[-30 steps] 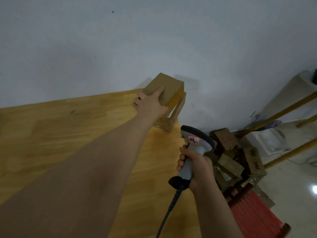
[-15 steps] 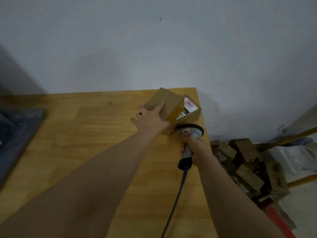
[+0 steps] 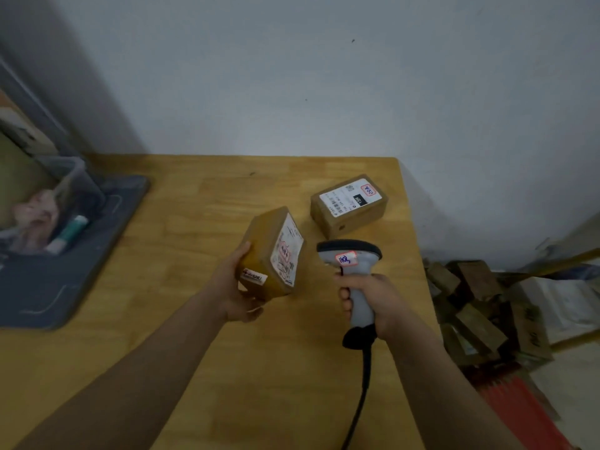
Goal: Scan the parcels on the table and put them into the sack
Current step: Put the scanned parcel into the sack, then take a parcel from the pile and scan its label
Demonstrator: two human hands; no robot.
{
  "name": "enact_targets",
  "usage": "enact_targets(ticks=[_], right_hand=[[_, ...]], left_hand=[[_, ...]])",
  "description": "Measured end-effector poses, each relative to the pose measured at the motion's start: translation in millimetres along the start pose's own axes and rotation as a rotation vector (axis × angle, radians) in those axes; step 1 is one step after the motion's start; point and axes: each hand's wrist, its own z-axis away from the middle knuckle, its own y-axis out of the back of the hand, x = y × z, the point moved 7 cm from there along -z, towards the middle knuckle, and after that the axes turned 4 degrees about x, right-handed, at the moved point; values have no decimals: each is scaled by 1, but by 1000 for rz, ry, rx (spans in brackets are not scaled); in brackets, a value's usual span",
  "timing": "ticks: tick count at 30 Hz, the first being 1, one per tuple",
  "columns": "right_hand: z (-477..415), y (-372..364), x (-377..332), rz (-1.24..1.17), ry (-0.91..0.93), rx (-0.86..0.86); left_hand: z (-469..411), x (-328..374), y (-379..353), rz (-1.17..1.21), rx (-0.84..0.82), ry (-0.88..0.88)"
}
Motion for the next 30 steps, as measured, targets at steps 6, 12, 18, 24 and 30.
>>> enact_targets(ticks=[6, 12, 18, 24, 30], right_hand=[[57, -55, 22, 0, 1, -97], [86, -93, 24, 26, 70, -141], [93, -109, 52, 99, 58, -103], [98, -121, 76, 150, 16, -122], [101, -132, 79, 213, 32, -131]], left_hand=[[34, -20, 55, 124, -109, 12], [63, -11, 102, 123, -86, -38], [66, -43, 170, -173, 53, 146], [60, -50, 228, -105, 395, -19], [55, -55, 215, -823, 441, -434]])
